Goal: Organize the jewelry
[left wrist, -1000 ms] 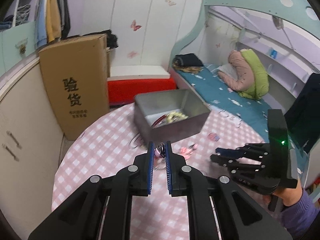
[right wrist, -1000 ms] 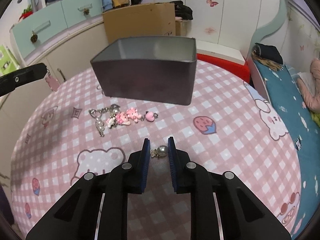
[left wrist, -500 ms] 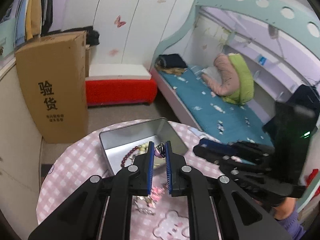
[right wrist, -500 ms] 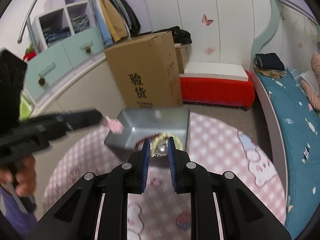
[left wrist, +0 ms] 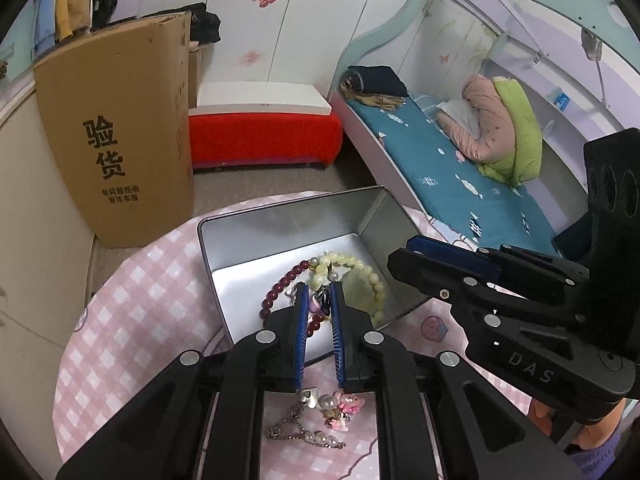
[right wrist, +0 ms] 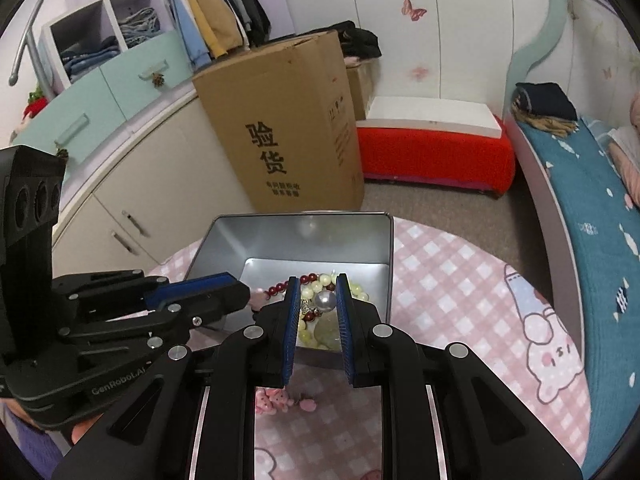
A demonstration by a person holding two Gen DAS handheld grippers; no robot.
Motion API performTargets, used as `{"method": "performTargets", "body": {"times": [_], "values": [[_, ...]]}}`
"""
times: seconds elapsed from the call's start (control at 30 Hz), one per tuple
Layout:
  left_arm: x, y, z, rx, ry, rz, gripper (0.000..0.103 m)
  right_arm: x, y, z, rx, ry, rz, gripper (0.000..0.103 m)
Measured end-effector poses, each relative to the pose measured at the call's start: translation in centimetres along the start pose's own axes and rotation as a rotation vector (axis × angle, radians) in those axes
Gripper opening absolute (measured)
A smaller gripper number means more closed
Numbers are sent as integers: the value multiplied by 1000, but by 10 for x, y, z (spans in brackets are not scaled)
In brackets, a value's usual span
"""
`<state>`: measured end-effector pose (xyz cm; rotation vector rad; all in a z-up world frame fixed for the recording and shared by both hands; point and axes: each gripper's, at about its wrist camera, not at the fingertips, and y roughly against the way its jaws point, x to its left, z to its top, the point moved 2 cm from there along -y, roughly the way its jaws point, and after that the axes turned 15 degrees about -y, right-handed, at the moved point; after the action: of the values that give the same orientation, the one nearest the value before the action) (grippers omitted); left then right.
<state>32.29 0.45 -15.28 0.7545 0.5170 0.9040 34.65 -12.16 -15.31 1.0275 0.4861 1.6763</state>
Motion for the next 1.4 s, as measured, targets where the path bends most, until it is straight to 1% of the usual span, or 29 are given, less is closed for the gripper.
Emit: {"method": "performTargets", "body": {"times": [0.2, 0.27, 0.3, 0.33, 0.63, 0.67, 0.7, 0.73, 0.8, 0.83, 0.87, 0.9, 0.93, 1.03, 1.13, 1.2, 1.27, 1.4], "values": [[2, -2, -1, 10, 0, 2, 10, -3, -4, -2, 13, -8, -2, 19], [2, 0, -2, 8, 8, -1, 18, -5, -5, -2, 18, -11, -1, 19], [3, 1, 0, 2, 13, 3, 26, -5, -5, -2, 19, -13, 0, 19], [6, 3, 0, -3, 15, 9, 31, -5, -6, -2, 22, -14, 0, 19], [2, 17, -1, -28, 18, 13, 32, -11, -1, -6, 29, -39, 25, 21], [0, 20, -1, -33, 16, 12, 34, -12, 1, -7, 29, -40, 28, 21], [-1, 23, -1, -41, 14, 17, 42, -13, 3, -7, 26, -44, 28, 21], [0, 26, -3, -51, 14, 23, 45, -13, 7, -8, 20, -45, 25, 21], [-4, 33, -5, -73, 9, 26, 45, -12, 15, -10, 8, -44, 31, 22], [-6, 38, -6, -80, 7, 26, 46, -13, 19, -11, 2, -44, 32, 24], [-7, 42, -8, -89, 8, 30, 47, -13, 26, -13, -13, -42, 29, 39], [-8, 48, -10, -101, 10, 34, 52, -14, 32, -15, -32, -36, 21, 51], [-10, 52, -12, -112, 10, 36, 55, -14, 39, -19, -51, -25, 12, 52], [-16, 65, -23, -144, -5, 40, 55, -17, 52, -29, -72, -15, 7, 52], [-21, 74, -35, -158, -21, 39, 55, -22, 62, -41, -89, -11, -5, 57], [-27, 76, -46, -156, -51, 59, 55, -27, 65, -46, -99, -15, -19, 59], [-30, 76, -55, -145, -65, 74, 55, -34, 66, -53, -90, -33, -11, 60], [-30, 72, -72, -121, -62, 82, 55, -45, 59, -66, -58, -57, -12, 62]]}}
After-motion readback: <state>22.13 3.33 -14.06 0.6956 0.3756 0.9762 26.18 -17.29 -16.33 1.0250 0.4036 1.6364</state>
